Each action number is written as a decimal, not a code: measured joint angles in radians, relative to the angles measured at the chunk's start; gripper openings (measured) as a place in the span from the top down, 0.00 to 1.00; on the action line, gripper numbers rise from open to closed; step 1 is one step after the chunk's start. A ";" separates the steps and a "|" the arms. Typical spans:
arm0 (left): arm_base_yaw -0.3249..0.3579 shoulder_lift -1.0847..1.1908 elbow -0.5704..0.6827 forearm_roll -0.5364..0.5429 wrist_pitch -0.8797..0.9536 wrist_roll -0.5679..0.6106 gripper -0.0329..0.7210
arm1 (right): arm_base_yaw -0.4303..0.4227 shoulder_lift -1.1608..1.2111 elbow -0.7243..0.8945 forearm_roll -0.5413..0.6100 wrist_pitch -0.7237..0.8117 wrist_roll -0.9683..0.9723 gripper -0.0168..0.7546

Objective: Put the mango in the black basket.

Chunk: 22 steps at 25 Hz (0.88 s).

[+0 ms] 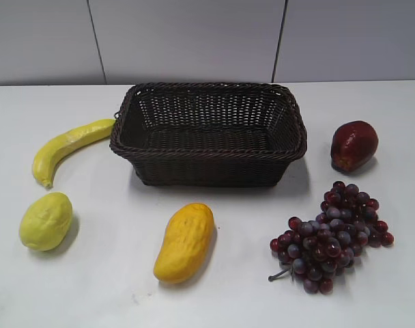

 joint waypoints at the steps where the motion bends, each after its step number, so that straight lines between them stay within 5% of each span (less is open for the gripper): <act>1: 0.000 0.000 0.000 0.000 0.000 0.000 0.13 | 0.000 0.000 0.000 0.000 0.000 0.000 0.22; 22: 0.000 0.067 -0.052 0.005 -0.123 0.000 0.13 | 0.000 0.000 0.000 0.000 0.000 0.000 0.22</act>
